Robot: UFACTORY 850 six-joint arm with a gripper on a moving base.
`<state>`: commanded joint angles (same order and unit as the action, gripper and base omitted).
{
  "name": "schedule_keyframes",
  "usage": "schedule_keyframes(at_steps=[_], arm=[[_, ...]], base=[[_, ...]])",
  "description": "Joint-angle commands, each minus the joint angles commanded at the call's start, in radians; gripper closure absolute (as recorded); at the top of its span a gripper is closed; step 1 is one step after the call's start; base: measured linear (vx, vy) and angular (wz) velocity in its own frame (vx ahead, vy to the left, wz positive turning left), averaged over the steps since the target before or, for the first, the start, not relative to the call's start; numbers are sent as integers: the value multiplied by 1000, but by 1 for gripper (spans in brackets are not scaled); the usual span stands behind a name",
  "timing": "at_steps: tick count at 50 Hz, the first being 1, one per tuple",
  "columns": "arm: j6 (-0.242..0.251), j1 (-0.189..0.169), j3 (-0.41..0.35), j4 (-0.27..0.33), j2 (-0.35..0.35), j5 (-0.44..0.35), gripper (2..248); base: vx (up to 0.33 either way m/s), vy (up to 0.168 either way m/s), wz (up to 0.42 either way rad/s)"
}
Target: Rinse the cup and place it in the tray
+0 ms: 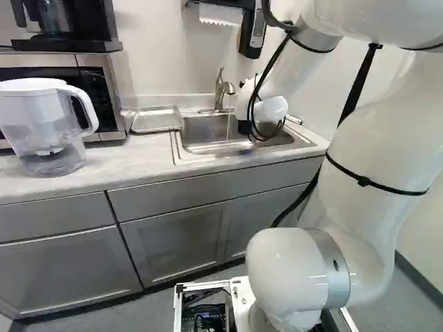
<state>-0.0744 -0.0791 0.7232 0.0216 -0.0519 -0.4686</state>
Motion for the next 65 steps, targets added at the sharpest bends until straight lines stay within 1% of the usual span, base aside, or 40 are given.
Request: schedule_keyframes(at_steps=[27,56,65], arm=[[0,58,-37,0,36,0,126],[0,128,-52,0,51,0,126],[0,130,-52,0,51,0,126]], base=[[0,0,0],[0,0,0],[0,0,0]])
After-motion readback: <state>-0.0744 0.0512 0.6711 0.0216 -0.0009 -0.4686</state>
